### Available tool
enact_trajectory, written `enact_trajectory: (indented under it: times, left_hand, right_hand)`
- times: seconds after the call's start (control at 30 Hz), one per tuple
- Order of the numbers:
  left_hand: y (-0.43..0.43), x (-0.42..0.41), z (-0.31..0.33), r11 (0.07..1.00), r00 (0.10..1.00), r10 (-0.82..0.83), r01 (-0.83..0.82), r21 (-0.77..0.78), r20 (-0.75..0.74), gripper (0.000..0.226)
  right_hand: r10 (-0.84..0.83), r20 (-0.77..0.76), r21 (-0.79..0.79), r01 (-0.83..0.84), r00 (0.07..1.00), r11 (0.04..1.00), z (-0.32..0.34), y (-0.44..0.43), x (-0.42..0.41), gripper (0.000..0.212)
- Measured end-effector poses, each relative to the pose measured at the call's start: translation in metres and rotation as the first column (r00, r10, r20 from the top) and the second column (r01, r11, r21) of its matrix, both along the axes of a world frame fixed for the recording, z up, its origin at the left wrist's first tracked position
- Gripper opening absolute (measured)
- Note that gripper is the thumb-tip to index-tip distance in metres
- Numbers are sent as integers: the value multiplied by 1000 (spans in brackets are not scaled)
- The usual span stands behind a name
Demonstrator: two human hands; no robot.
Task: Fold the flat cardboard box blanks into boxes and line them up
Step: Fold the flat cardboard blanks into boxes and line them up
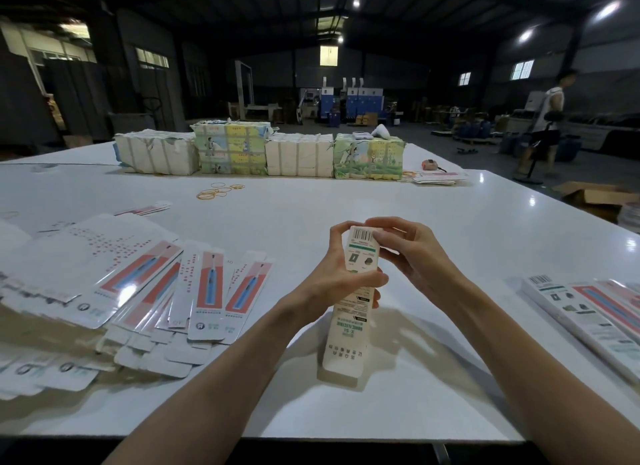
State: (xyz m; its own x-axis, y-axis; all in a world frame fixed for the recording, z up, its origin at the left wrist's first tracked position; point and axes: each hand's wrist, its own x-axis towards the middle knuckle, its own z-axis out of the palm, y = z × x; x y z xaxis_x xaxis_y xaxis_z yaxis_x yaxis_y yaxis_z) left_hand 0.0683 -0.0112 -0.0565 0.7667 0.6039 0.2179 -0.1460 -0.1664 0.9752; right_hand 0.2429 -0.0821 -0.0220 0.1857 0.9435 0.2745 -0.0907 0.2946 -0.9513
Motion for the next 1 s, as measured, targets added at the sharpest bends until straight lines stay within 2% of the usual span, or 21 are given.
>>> enact_trajectory:
  times: [0.1, 0.33, 0.5, 0.57, 0.63, 0.77, 0.87, 0.9, 1.0]
  left_hand:
    - [3, 1, -3, 999, 1000, 22, -22, -30, 11, 84]
    - [3, 2, -6, 996, 998, 60, -58, -63, 23, 80]
    - [1, 5, -6, 997, 995, 80, -78, -25, 56, 77]
    - [0, 7, -8, 993, 992, 95, -90, -71, 79, 76]
    - [0, 9, -11, 986, 989, 113, -100, -135, 99, 75]
    - [3, 15, -13, 954, 969, 158, -100, -284, 189, 64]
    - [6, 14, -15, 900, 932, 266, -148, -411, 245, 50]
    - [7, 13, -15, 888, 926, 280, -149, -436, 254, 48]
    - [6, 10, -11, 861, 924, 275, -113, -495, 267, 59]
  right_hand:
    - [-70, 15, 1, 70, 997, 998, -3, 1, -7, 30]
    - [-166, 126, 87, 156, 978, 984, -12, 2, -15, 16]
    - [-116, 73, 100, 108, 991, 989, -14, 4, -12, 16]
    - [-119, 100, 93, 110, 988, 990, -17, 6, -14, 18]
    - [-168, 190, 86, 153, 967, 984, -20, 8, -18, 21]
    - [-296, 421, 135, 264, 857, 955, -23, 8, -22, 37]
    - [-336, 566, 190, 277, 753, 942, -26, 5, -27, 21]
    - [-291, 644, 154, 253, 707, 955, -26, 3, -30, 21]
    - [-77, 848, -15, 169, 524, 985, -22, -4, -34, 58]
